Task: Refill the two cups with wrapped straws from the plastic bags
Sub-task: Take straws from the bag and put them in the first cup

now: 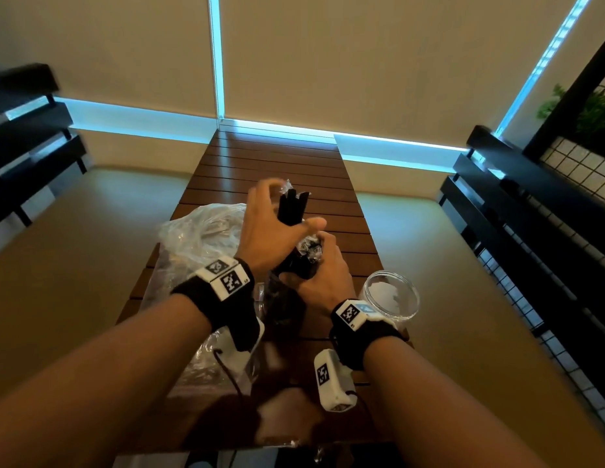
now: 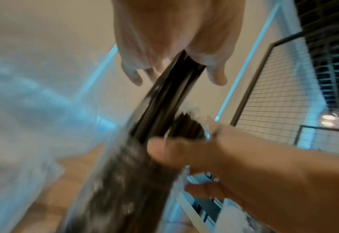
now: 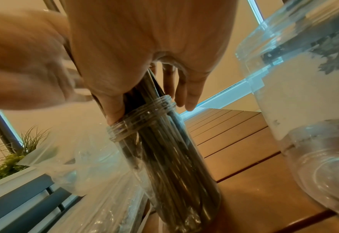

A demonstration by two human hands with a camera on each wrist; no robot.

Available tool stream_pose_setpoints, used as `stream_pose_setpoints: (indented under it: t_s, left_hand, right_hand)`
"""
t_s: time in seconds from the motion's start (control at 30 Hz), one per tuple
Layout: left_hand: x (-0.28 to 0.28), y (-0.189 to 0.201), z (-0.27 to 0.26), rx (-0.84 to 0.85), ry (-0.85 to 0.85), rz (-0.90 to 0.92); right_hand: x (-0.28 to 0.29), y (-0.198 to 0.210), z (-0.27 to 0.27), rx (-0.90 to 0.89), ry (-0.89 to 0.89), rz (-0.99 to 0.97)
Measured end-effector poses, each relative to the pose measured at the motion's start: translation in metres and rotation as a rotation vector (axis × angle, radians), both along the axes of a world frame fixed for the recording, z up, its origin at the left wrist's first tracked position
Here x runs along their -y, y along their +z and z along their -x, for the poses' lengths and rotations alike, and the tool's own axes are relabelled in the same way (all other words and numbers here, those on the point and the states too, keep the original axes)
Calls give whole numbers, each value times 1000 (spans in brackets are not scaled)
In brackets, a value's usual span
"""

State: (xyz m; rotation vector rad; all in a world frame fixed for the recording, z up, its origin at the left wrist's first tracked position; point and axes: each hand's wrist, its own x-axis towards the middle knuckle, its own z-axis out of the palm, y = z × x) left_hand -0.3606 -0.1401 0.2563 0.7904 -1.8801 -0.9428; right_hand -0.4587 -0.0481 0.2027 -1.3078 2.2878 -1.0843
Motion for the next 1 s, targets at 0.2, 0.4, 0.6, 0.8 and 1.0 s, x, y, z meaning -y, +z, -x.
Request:
stream_pose_setpoints:
  t_s: [0.2,0.4,0.6,0.8,1.0]
  left_hand:
    - [15,50,-1,520,-170,548]
    - [3,-1,-7,527,-204,527]
    - [9,3,-6,762,-227,464]
    - [9,-30,4,801,-181,453]
    - [7,-45,3,735,-179,449]
  right_hand:
    - [0,0,-3,11,8,20]
    - [0,2,-3,32,37,5]
    - [1,-2,-3,37,38,36]
    - [2,-5,0,27,49,22]
    - [2,-8,2,14,47,14]
